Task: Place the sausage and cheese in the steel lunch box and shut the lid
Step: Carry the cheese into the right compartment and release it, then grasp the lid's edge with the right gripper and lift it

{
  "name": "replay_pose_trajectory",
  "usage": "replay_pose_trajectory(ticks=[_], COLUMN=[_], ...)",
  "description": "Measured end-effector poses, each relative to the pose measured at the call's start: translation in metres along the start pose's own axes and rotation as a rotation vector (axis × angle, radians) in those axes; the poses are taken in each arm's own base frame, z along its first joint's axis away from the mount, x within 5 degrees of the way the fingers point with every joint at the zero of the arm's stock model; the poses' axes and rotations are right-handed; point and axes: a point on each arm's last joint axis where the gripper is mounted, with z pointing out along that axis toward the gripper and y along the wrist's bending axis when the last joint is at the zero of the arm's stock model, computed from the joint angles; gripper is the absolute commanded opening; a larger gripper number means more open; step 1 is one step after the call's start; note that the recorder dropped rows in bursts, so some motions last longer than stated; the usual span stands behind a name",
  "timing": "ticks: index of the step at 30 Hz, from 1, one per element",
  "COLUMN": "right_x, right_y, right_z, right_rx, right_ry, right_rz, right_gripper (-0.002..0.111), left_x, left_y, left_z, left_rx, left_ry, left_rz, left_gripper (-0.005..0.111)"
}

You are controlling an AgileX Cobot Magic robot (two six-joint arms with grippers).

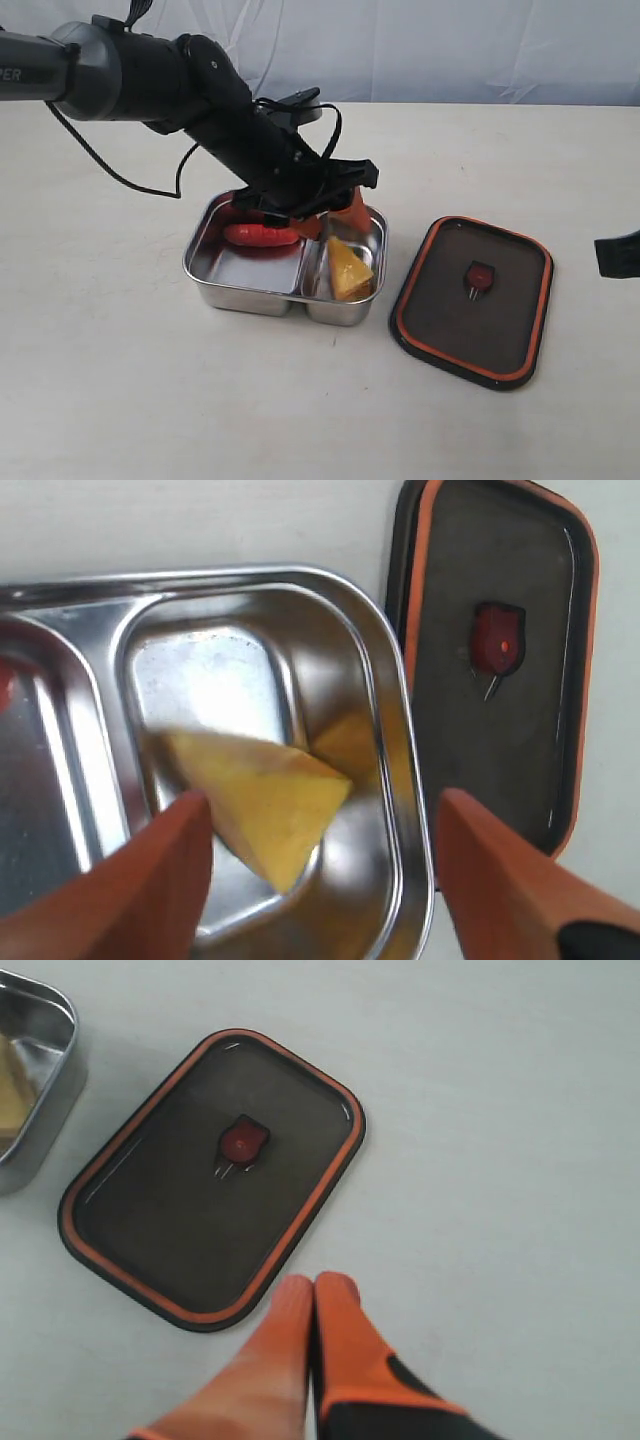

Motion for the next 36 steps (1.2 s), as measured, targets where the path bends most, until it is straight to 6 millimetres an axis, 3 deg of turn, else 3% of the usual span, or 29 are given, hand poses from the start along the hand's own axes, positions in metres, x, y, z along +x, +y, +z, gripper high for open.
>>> replay_pose_trajectory(ticks=[2,4,9,16,21,25,29,33,36], right_x=[0.0,0.001,0.003,-0.004,-0.024,-0.033,-0.03,-0.049,-0.058], right_y=[0.0,0.0,-0.003,0.0,-0.018,-0.036,-0.05,-0.049,-0.049], right_z=[0.0,0.0,0.0,0.015,0.044,0.085,0.157,0.211,0.241], right_rx=[0.001,0.005,0.029,0.131,0.184,0.154,0.036,-0.027,-0.025], right_ry=[0.001,0.006,0.028,0.044,-0.015,0.062,0.354,0.439,0.465], right_rz=[0.015,0.028,0.073,0.128,0.259,0.226,0.18,0.153,0.128], right_gripper=[0.0,0.0,0.001,0.04,0.034,0.034,0.034,0.049,0.051], left_x=[0.001,0.002,0.006,0.004,0.024,0.051,0.082,0.107,0.121], left_y=[0.0,-0.001,-0.001,-0.018,-0.037,-0.044,-0.043,-0.035,-0.029], left_z=[0.0,0.0,-0.001,-0.051,-0.118,-0.151,-0.173,-0.18,-0.18], left_rx=[0.002,0.006,0.007,-0.078,-0.124,-0.117,-0.111,-0.114,-0.118], left_ry=[0.01,0.027,0.065,-0.022,-0.128,-0.107,-0.105,-0.097,-0.091], left_rz=[0.01,0.016,0.028,0.219,0.352,0.384,0.431,0.434,0.429], left_gripper=[0.062,0.053,0.0,0.0,0.0,0.0,0.0,0.0,0.0])
